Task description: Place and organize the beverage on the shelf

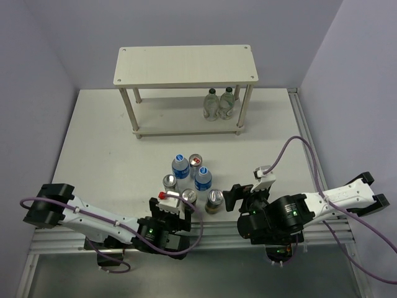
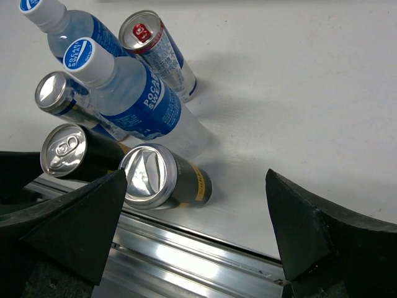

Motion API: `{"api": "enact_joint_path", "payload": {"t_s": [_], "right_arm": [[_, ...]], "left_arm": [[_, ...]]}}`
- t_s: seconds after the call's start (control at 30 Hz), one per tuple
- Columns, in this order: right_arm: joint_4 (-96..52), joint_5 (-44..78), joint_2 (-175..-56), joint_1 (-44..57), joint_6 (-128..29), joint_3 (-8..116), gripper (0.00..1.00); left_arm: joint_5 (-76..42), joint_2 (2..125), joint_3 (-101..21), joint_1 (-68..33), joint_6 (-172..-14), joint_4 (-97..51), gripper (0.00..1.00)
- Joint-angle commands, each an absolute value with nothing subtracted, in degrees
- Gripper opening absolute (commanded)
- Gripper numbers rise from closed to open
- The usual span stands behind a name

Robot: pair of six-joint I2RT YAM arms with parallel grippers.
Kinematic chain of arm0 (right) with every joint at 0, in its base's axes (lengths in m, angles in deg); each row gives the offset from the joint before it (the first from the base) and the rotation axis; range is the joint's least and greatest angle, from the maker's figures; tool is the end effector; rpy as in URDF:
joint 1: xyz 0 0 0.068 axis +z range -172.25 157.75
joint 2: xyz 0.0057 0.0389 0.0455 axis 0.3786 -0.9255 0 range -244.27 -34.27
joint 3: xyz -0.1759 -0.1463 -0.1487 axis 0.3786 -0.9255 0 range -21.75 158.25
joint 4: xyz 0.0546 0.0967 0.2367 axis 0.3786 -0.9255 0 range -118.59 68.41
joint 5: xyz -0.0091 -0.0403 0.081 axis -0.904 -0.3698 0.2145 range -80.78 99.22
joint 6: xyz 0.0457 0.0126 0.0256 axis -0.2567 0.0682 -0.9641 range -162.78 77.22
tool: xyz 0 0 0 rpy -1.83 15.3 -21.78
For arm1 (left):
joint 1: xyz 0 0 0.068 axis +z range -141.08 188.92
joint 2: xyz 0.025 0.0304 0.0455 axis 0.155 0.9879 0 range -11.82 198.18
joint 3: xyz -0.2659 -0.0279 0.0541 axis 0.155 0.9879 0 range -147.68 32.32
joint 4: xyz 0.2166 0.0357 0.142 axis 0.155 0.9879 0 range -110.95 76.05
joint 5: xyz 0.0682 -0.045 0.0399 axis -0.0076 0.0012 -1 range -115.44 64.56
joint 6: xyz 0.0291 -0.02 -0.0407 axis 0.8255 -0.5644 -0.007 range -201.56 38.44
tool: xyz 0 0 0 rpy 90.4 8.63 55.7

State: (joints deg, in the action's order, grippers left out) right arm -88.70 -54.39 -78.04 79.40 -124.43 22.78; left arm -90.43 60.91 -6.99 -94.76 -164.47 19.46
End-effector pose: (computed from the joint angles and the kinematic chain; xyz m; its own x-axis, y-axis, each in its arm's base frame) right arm 0.0090 0.1137 0.2771 -0.4756 0.1292 -0.8701 -0.2567 0.9257 0.2778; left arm -0.0168 -0.2059 0.1952 -0.4389 -0.0291 -0.8981 0.2833 0.9440 -0.1690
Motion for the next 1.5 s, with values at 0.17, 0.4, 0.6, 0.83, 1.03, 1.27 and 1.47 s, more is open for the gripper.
{"api": "enact_joint_path", "payload": {"t_s": [0.17, 0.4, 0.6, 0.83, 1.03, 1.27, 1.47], "right_arm": [[-88.0, -57.3, -76.5, 79.7, -126.4, 22.3, 1.0], [-87.4, -57.4, -76.5, 79.7, -125.6, 21.9, 1.0], [-87.5, -57.4, -77.0, 79.7, -125.5, 22.1, 1.0], [-86.7, -57.6, -76.4, 79.7, -124.7, 21.8, 1.0], [-87.2, -57.7, -76.8, 79.8, -125.2, 21.8, 1.0], [-87.1, -57.8, -76.9, 79.7, -125.0, 21.9, 1.0], [-85.8, -58.1, -76.2, 79.8, -123.6, 21.4, 1.0]], "left_arm": [[-89.1, 61.6, -2.6, -90.9, -146.0, -7.8, 0.99], [-86.1, 64.6, 0.0, -86.5, -138.4, -19.4, 0.99], [-85.8, 66.7, 0.8, -82.8, -134.3, -25.2, 0.99], [-85.5, 67.2, 1.9, -79.8, -131.8, -29.6, 0.42], [-86.4, 69.1, -4.4, -81.0, -136.5, -17.6, 0.0], [-93.5, 68.4, -27.7, -87.6, -154.2, 27.3, 0.0], [-99.9, 63.8, -41.4, -86.5, -145.7, 36.5, 0.0]]}}
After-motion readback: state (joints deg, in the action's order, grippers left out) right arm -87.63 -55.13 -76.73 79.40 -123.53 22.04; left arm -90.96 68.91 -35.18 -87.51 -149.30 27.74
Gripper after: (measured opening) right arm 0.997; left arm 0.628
